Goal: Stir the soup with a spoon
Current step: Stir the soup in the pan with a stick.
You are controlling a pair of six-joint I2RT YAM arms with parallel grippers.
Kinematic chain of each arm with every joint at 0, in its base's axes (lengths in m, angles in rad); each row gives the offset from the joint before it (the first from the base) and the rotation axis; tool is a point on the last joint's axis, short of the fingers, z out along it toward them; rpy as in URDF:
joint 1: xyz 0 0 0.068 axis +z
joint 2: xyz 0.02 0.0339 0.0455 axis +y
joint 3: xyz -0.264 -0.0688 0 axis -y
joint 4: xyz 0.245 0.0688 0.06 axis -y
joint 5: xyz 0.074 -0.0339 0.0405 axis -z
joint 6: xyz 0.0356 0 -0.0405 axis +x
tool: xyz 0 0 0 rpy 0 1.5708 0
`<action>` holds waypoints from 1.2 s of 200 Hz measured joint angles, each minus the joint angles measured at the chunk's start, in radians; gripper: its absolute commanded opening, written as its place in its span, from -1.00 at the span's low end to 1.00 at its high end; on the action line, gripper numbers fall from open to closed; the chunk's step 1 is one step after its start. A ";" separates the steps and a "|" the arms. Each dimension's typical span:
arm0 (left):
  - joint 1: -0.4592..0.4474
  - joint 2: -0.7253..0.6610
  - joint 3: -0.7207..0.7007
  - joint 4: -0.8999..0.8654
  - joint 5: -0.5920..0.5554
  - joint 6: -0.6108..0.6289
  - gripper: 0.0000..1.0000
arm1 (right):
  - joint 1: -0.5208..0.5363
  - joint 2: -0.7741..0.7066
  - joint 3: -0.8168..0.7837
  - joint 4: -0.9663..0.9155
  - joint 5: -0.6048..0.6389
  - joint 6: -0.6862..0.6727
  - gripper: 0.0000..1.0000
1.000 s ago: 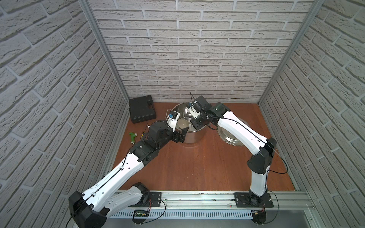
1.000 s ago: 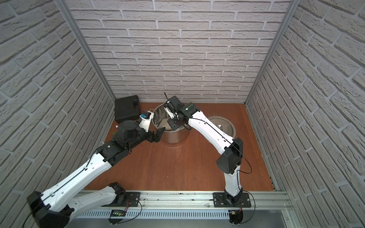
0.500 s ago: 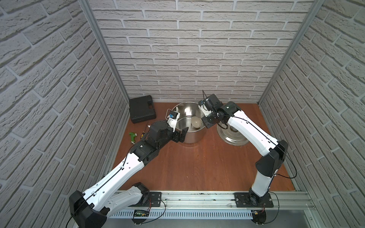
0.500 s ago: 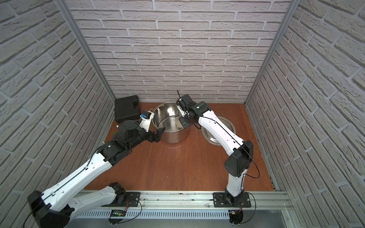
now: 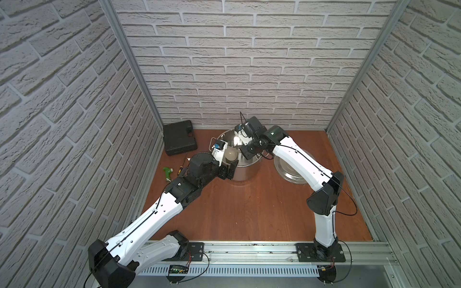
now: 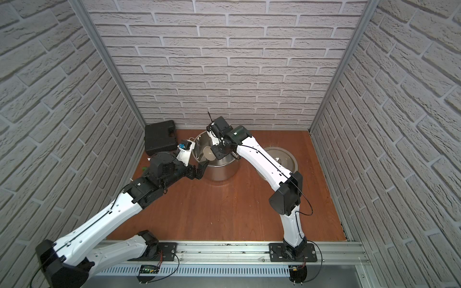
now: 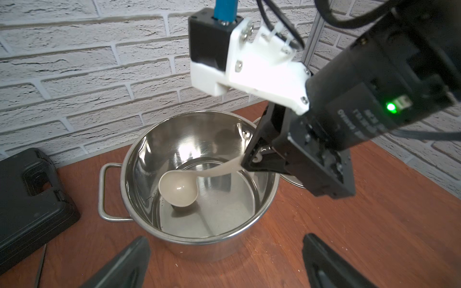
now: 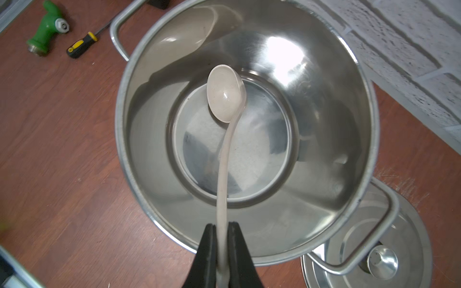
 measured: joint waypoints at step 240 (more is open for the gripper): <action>0.000 0.021 0.000 0.010 0.009 -0.014 0.97 | -0.038 -0.036 -0.078 0.041 0.038 0.026 -0.95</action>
